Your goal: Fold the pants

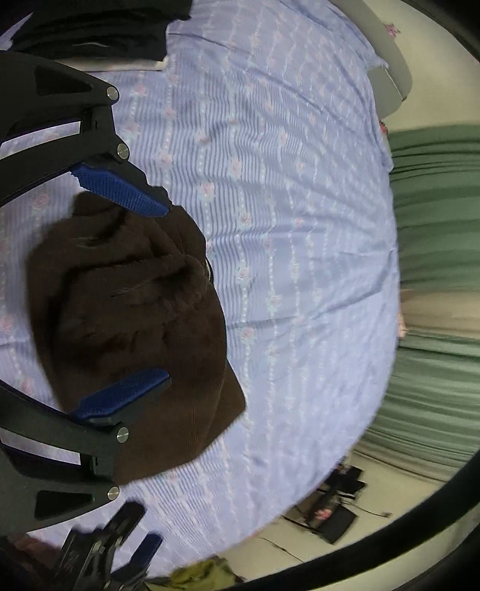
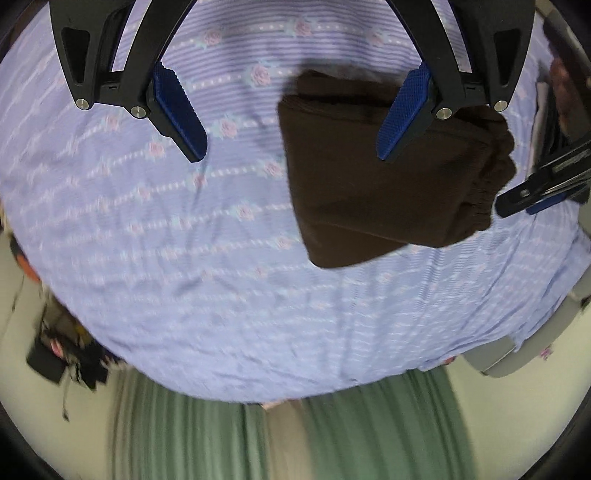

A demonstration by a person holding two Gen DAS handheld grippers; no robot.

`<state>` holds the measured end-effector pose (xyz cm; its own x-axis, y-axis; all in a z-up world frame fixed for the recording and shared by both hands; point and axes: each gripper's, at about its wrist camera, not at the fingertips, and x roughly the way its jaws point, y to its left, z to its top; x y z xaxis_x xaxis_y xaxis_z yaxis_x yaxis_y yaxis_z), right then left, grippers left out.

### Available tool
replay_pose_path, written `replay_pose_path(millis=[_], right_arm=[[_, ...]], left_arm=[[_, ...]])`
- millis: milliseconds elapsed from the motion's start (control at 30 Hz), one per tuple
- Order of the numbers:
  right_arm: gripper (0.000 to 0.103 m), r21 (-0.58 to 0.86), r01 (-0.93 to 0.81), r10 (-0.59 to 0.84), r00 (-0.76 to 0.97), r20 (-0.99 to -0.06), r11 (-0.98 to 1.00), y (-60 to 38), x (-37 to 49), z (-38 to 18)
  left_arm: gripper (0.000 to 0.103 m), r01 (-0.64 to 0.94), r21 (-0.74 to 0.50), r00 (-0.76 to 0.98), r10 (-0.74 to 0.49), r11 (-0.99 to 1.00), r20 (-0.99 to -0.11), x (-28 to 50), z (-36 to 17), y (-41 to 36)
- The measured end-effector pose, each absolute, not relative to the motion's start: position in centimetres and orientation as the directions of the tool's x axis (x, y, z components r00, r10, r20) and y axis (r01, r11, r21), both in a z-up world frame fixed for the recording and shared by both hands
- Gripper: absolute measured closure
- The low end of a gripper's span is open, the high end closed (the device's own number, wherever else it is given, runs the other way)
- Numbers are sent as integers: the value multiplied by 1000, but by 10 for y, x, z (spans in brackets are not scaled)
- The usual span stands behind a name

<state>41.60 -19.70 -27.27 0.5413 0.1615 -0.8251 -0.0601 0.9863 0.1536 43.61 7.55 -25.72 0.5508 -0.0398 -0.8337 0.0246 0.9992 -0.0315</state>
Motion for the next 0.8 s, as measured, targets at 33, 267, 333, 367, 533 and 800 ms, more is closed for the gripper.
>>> replay_pose_path(millis=[33, 267, 333, 367, 533, 800], right_arm=[[9, 168, -43, 165, 533, -830, 985, -201, 415, -276], [9, 237, 15, 198, 496, -846, 971, -216, 418, -292], [9, 238, 8, 203, 491, -847, 971, -216, 418, -292], [9, 235, -2, 205, 495, -845, 972, -215, 417, -291], [9, 265, -31, 245, 492, -835, 964, -211, 411, -291], [9, 248, -126, 279, 423, -862, 960, -178, 409, -311]], left_arm=[[19, 20, -22, 536, -29, 1000, -844, 441, -263, 74], [62, -39, -63, 409, -42, 997, -912, 457, -299, 75], [70, -54, -69, 426, -40, 996, -904, 451, -290, 77], [75, -58, -98, 464, -60, 994, -884, 442, -276, 79], [72, -104, -163, 570, -76, 981, -818, 392, -229, 98], [39, -231, -166, 435, -51, 959, -899, 377, -295, 138]])
